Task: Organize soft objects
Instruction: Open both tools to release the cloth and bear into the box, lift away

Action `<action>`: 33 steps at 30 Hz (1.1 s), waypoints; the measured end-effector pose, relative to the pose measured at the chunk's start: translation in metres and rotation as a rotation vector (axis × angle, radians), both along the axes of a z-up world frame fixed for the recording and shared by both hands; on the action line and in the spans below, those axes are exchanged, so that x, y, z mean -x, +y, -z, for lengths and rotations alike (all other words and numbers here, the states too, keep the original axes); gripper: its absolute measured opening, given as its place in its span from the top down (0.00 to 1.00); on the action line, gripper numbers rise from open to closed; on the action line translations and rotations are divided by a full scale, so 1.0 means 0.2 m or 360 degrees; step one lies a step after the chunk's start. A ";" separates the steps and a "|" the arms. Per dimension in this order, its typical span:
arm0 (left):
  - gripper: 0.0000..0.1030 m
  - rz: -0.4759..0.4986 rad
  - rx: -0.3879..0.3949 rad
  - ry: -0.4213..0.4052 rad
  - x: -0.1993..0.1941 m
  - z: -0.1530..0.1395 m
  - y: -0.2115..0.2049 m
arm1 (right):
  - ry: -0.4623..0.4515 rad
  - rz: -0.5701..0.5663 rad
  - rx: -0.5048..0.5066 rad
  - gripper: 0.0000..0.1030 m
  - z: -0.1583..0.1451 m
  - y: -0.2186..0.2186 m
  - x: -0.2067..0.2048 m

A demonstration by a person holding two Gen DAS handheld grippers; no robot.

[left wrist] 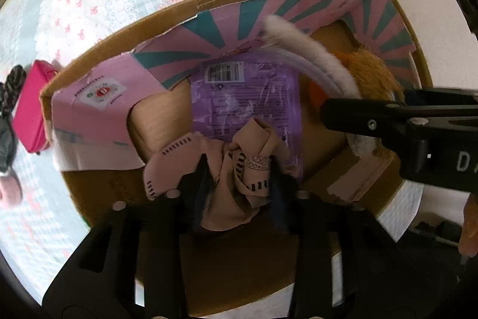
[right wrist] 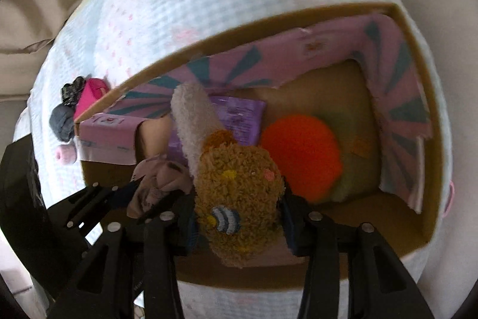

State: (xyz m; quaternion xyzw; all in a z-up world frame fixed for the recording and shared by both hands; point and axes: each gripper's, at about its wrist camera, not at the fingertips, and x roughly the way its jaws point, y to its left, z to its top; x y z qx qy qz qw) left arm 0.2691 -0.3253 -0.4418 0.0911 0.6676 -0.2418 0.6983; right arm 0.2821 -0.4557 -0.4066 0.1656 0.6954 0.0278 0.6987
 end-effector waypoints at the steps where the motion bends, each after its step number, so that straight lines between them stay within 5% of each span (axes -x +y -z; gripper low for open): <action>1: 0.29 0.0003 -0.0005 -0.0001 -0.01 -0.01 0.00 | -0.0018 -0.0020 -0.0020 0.51 0.00 0.01 0.00; 2: 0.04 0.0003 -0.0007 -0.0015 -0.01 -0.02 0.00 | -0.0029 -0.0030 -0.0034 0.35 0.01 0.01 -0.01; 3: 0.00 0.0002 0.0015 -0.0036 -0.01 -0.05 0.00 | -0.0045 -0.0031 -0.0055 0.10 0.01 0.01 -0.02; 4: 0.00 0.0000 0.0044 -0.0045 -0.01 -0.08 0.01 | -0.0050 -0.0023 -0.0063 0.00 0.01 0.00 -0.02; 17: 0.00 -0.0002 0.0059 -0.0059 0.00 -0.23 0.08 | -0.0123 -0.0024 -0.0031 0.00 -0.06 -0.05 0.05; 26: 0.00 -0.0028 0.0088 -0.0198 0.11 -0.52 0.18 | -0.0277 -0.0052 0.0041 0.00 -0.36 0.00 0.18; 33: 0.00 -0.0068 0.0107 -0.0358 0.27 -0.81 0.31 | -0.0438 -0.0159 0.0247 0.00 -0.63 0.14 0.32</action>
